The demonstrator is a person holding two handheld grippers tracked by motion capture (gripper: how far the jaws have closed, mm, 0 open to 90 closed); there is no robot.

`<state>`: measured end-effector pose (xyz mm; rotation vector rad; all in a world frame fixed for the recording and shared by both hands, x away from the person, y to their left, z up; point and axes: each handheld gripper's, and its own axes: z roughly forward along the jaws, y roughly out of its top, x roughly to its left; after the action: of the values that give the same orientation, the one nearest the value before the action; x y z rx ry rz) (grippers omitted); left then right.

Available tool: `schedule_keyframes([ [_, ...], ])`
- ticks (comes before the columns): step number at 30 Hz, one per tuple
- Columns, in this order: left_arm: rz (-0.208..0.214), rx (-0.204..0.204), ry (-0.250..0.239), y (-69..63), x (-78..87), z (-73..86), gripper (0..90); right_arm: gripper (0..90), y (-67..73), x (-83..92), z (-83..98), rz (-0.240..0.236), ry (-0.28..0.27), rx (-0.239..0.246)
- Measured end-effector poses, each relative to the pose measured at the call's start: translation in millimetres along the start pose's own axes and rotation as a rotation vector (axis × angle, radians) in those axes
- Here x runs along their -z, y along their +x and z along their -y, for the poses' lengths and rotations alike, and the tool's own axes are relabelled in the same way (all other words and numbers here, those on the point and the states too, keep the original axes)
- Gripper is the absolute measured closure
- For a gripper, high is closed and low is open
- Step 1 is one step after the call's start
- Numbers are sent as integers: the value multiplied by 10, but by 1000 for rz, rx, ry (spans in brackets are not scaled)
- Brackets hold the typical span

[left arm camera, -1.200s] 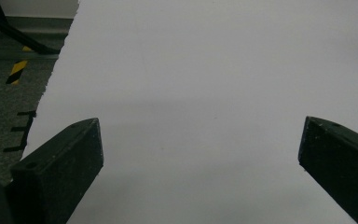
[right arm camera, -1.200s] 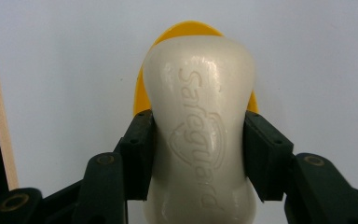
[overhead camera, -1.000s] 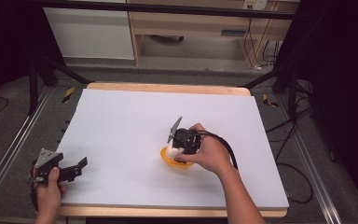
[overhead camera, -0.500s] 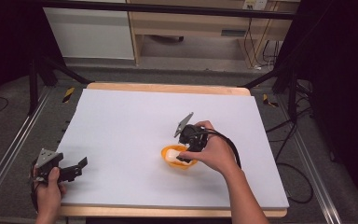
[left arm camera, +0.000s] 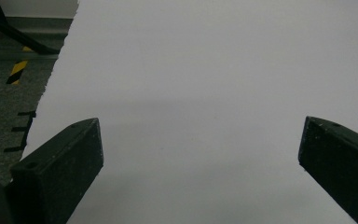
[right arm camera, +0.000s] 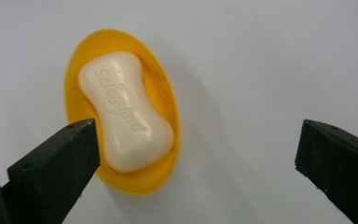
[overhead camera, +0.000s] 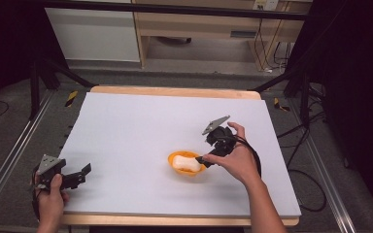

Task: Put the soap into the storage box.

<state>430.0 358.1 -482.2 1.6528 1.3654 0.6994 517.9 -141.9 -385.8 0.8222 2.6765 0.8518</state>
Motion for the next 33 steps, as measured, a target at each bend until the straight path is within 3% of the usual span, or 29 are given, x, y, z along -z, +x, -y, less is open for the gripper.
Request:
schedule_keyframes([
  [6,0,-1,0,0,0,0,0,4,-74,59,174,49,-44,-58],
  [17,-1,0,-1,-1,2,0,0,4,-187,142,465,60,-84,-126],
  [33,-4,0,-2,-6,2,2,0,5,-365,342,1036,122,-152,-230],
])
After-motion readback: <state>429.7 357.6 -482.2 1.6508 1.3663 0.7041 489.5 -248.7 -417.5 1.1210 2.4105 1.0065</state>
